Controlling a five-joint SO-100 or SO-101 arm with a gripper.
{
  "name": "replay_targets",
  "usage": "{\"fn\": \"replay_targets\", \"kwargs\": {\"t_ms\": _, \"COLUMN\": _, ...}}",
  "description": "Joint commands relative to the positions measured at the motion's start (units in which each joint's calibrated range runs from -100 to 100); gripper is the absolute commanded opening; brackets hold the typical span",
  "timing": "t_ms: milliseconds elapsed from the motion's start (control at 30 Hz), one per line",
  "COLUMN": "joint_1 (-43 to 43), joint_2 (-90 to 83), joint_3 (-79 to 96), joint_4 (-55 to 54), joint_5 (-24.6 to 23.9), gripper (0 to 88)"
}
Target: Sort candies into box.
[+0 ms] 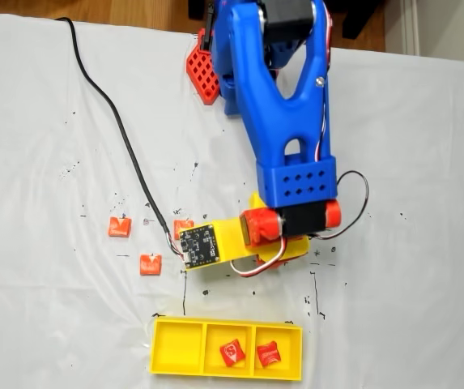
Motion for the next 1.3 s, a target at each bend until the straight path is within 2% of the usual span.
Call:
{"fn": "replay_targets", "kwargs": {"t_ms": 0, "joint_1": 0.56, "joint_2": -3.73, "joint_3": 3.21, "joint_4": -1.44, "joint_5": -0.10, "gripper": 5.7}}
{"fn": "replay_targets", "kwargs": {"t_ms": 300, "joint_1": 1.82, "joint_2": -8.05, "joint_3": 8.13, "joint_4": -2.50, "joint_5": 0.49, "gripper": 0.2}}
{"fn": "replay_targets", "kwargs": {"t_ms": 433, "joint_1": 3.64, "joint_2": -11.44, "joint_3": -1.16, "joint_4": 8.14, "joint_5": 1.81, "gripper": 0.2}}
{"fn": "replay_targets", "kwargs": {"t_ms": 500, "joint_1": 4.99, "joint_2": -13.82, "joint_3": -4.16, "joint_4": 9.12, "joint_5": 1.81, "gripper": 0.2}}
{"fn": "replay_targets", "kwargs": {"t_ms": 800, "joint_1": 11.79, "joint_2": -20.86, "joint_3": -14.36, "joint_4": 7.98, "joint_5": 2.25, "gripper": 0.2}}
{"fn": "replay_targets", "kwargs": {"t_ms": 1067, "joint_1": 19.31, "joint_2": -14.92, "joint_3": -23.64, "joint_4": 5.85, "joint_5": 4.20, "gripper": 0.2}}
{"fn": "replay_targets", "kwargs": {"t_ms": 1267, "joint_1": 21.03, "joint_2": -10.85, "joint_3": -26.56, "joint_4": 2.74, "joint_5": 4.25, "gripper": 0.2}}
